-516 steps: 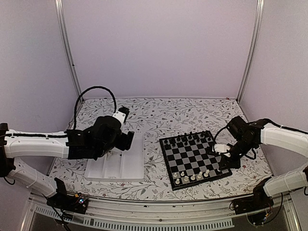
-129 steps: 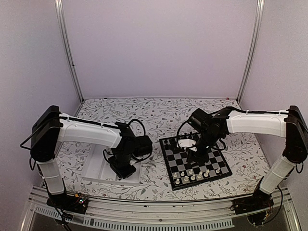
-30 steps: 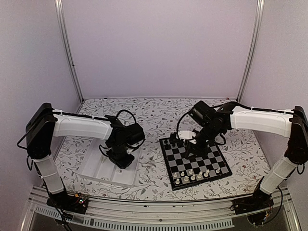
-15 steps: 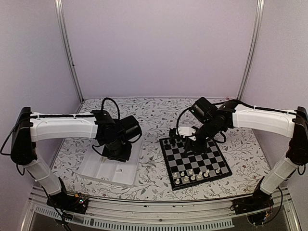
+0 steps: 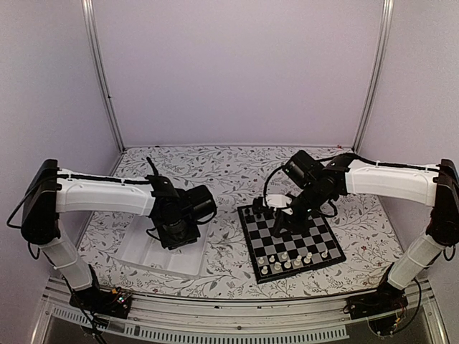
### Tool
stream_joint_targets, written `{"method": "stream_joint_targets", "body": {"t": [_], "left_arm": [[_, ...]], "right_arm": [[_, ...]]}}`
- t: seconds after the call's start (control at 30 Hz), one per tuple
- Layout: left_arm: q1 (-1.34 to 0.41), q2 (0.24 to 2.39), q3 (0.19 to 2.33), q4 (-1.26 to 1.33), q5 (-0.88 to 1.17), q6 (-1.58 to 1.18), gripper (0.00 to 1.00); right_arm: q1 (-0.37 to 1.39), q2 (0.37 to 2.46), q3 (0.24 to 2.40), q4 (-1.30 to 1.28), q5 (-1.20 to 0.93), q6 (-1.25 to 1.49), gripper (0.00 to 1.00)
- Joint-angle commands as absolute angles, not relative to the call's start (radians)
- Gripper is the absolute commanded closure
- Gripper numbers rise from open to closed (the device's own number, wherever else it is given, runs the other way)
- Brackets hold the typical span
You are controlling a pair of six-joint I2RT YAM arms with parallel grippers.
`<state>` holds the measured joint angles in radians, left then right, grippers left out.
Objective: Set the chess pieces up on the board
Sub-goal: Pick up the chess piece from the storage box.
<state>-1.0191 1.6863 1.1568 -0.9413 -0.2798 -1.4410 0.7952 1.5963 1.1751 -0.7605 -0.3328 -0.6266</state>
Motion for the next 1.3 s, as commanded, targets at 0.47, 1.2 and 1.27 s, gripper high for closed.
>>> {"method": "stream_joint_targets", "body": {"t": [0.47,1.2,1.27], "left_arm": [[-0.997,1.713,1.074,-0.862,-0.261,-1.591,0.65],[-0.966,1.703,0.978,-0.773,-0.189,-1.711,0.65],[-0.957,1.702,0.969,-0.764,-0.188,-1.71,0.65]], "right_arm": [[0.791,1.596,1.145,-0.736,-0.412,-0.653,0.68],[0.79,1.608,1.124,-0.732,-0.445,-0.65,0.68],[0.791,1.61,1.122,-0.732,-0.448,-0.65,0.68]]}}
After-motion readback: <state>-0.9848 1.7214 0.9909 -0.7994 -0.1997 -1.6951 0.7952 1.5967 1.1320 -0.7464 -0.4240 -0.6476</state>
